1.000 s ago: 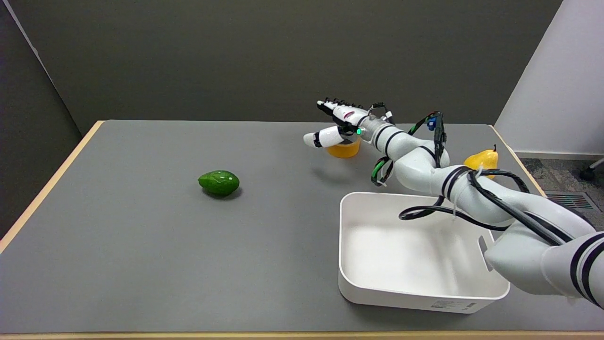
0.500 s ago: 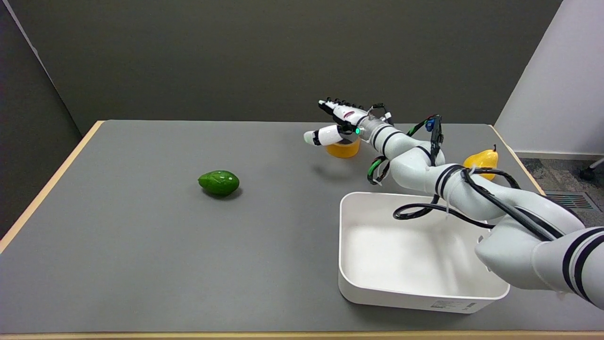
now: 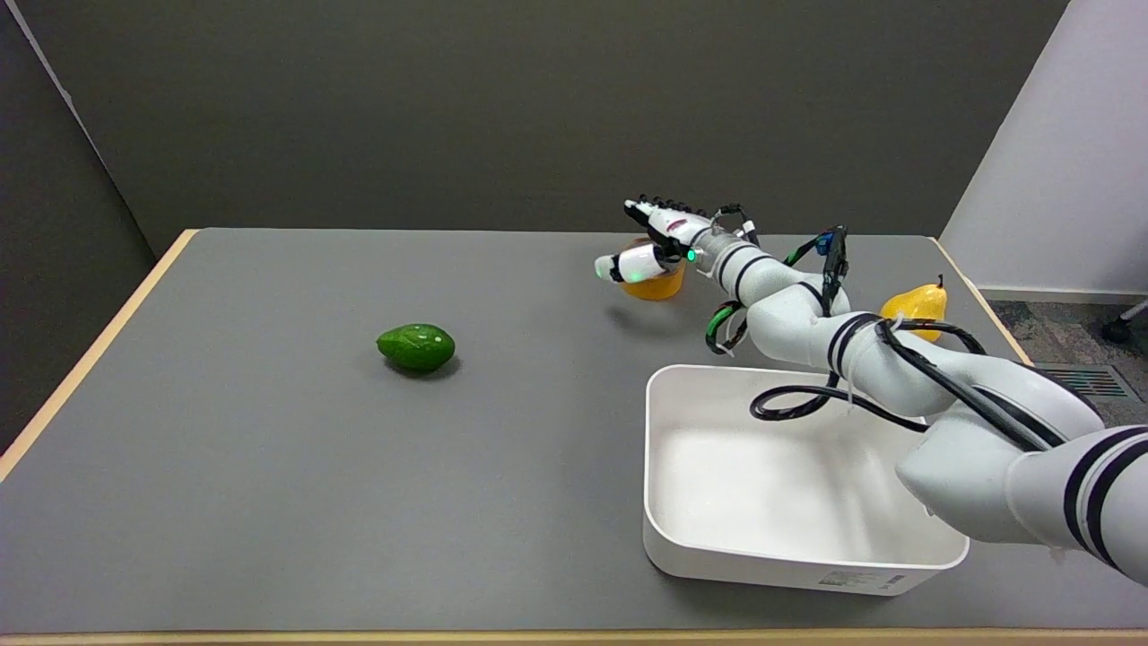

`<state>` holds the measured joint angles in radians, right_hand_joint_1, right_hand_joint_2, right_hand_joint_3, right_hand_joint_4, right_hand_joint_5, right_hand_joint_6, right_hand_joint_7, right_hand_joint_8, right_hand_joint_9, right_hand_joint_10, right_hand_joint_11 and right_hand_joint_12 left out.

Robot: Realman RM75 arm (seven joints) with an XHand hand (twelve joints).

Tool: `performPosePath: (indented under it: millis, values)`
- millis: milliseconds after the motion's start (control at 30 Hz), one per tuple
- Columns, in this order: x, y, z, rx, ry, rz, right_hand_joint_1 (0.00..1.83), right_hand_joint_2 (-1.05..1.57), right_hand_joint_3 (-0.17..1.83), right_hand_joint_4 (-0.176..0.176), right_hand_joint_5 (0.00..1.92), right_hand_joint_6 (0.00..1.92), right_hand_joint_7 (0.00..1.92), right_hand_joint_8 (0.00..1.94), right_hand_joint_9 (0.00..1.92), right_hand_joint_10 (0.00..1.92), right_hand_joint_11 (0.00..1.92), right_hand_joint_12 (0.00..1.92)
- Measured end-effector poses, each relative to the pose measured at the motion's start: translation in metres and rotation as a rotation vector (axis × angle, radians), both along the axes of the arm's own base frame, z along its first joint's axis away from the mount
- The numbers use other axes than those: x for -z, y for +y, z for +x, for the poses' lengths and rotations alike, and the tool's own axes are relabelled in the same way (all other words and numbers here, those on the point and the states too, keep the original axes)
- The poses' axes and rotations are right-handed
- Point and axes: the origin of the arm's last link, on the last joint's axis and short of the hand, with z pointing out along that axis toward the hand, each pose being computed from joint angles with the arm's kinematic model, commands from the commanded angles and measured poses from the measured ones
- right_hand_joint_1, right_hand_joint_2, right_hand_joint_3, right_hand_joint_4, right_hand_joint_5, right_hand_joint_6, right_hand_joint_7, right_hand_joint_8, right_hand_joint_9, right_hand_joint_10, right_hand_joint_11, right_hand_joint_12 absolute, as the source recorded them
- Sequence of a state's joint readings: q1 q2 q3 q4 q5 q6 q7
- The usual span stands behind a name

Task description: Pick up yellow tape.

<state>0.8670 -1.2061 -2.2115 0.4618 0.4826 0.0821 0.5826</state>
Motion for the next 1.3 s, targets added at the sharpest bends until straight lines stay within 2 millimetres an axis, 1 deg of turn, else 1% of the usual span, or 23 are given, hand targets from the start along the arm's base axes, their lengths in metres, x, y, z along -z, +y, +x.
performPosePath:
  millis: [333,400,467,567,600,633,667,700,767,833,900,967,1033,1100,1200,1233,1267,1300]
  values:
    - [-0.016,0.007,-0.016,0.049,0.023,-0.041,0.43,0.54,0.82,-0.004,0.0,0.04,0.0,0.0,0.0,0.0,0.0,0.0]
    - [-0.017,0.008,-0.018,0.052,0.026,-0.045,0.45,0.57,0.83,-0.001,0.0,0.03,0.0,0.0,0.0,0.0,0.0,0.05]
    - [-0.018,0.008,-0.019,0.054,0.027,-0.047,0.49,0.54,0.89,0.003,0.0,0.03,0.0,0.01,0.0,0.06,0.0,0.21]
    - [-0.019,0.008,-0.019,0.054,0.03,-0.047,0.52,0.56,0.91,-0.001,0.0,0.03,0.0,0.16,0.0,0.29,0.0,0.64]
    - [-0.018,0.008,-0.019,0.053,0.03,-0.047,0.56,0.59,0.95,0.001,0.0,0.02,0.04,0.14,0.0,0.35,0.0,0.72]
    - [-0.018,0.008,-0.019,0.052,0.031,-0.046,0.59,0.6,0.98,0.002,0.0,0.03,0.06,0.16,0.01,0.42,0.01,0.8]
    - [-0.018,0.008,-0.019,0.052,0.031,-0.045,0.59,0.6,0.98,0.003,0.0,0.07,0.07,0.24,0.05,0.52,0.02,0.89]
    - [-0.017,0.008,-0.018,0.05,0.032,-0.043,0.61,0.6,0.97,0.003,0.0,0.1,0.1,0.3,0.09,0.6,0.04,0.97]
    - [-0.016,0.008,-0.017,0.045,0.032,-0.039,0.69,0.64,0.97,0.003,0.0,0.17,0.2,0.32,0.19,0.64,0.1,1.09]
    - [-0.015,0.008,-0.017,0.043,0.033,-0.034,0.79,0.68,0.95,0.007,0.06,0.26,0.32,0.38,0.31,0.75,0.22,1.3]
    - [-0.013,0.008,-0.017,0.037,0.033,-0.029,0.77,0.7,1.0,0.012,0.1,0.32,0.37,0.5,0.37,0.8,0.29,1.37]
    - [-0.012,0.008,-0.017,0.032,0.032,-0.024,0.87,0.73,0.93,0.009,0.16,0.37,0.45,0.61,0.44,0.95,0.33,1.55]
    - [-0.011,0.008,-0.016,0.028,0.032,-0.02,0.9,0.75,0.91,0.007,0.2,0.41,0.49,0.71,0.48,1.02,0.31,1.66]
    - [-0.01,0.008,-0.016,0.024,0.032,-0.016,0.93,0.78,0.89,0.006,0.25,0.58,0.54,0.86,0.53,1.1,0.24,1.76]
    - [-0.008,0.008,-0.016,0.017,0.03,-0.01,0.97,0.8,0.87,0.007,0.3,0.97,0.57,1.12,0.6,1.22,0.19,1.87]
    - [-0.007,0.008,-0.016,0.015,0.03,-0.009,0.98,0.8,0.87,0.008,0.3,1.0,0.58,1.14,0.61,1.23,0.18,1.88]
    - [-0.007,0.009,-0.016,0.013,0.029,-0.007,1.0,0.88,0.75,-0.017,0.34,1.1,0.58,1.23,0.62,1.25,0.18,1.9]
    - [-0.006,0.009,-0.016,0.012,0.029,-0.005,1.07,1.13,0.34,-0.101,0.45,1.37,0.58,1.45,0.66,1.26,0.2,1.91]
